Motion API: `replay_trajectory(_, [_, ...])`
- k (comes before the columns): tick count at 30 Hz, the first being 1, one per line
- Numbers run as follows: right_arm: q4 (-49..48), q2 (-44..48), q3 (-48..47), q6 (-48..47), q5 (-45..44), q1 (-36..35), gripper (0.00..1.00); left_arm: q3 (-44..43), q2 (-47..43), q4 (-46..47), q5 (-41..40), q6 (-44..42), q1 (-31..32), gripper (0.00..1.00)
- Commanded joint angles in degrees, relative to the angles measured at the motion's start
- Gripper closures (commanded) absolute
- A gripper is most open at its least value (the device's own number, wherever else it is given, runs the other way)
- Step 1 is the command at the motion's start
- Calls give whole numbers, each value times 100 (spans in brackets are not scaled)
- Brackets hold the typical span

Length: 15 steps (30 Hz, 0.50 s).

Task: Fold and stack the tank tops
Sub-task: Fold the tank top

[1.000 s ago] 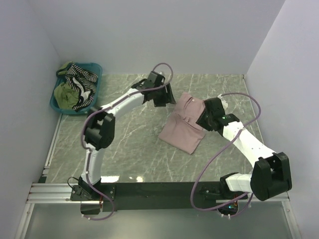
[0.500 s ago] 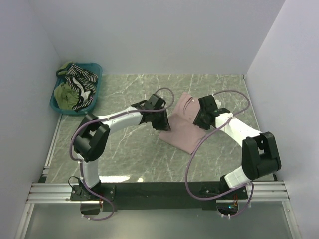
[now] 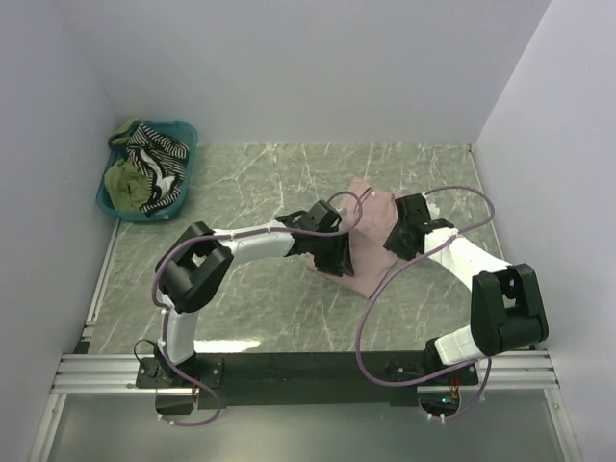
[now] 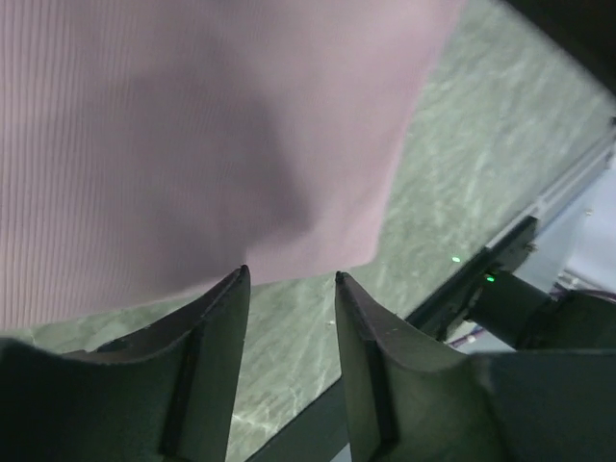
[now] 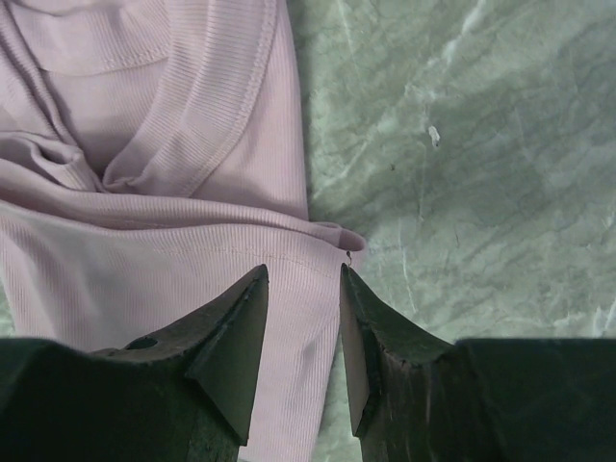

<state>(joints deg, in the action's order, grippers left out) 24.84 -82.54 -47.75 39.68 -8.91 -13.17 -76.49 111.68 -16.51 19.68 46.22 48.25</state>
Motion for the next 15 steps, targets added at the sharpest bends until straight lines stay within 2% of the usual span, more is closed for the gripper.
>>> replay_trajectory(1, [-243, -16, -226, -74, -41, 34, 57, 29, 152, -51, -288, 186, -26, 55])
replay_trajectory(3, [-199, -69, -401, -118, -41, 25, 58, 81, 266, -238, -482, 335, -140, 64])
replay_trajectory(4, [-181, -78, -437, -153, -24, 25, 58, 264, 275, -264, -587, 405, -201, 64])
replay_trajectory(10, [-94, -157, -692, -303, 12, -142, 58, 1266, -163, -89, -895, 889, -939, 64])
replay_trajectory(15, [-32, -236, -903, -259, 47, -528, 58, 1304, -322, -501, -1422, 609, -1765, 63])
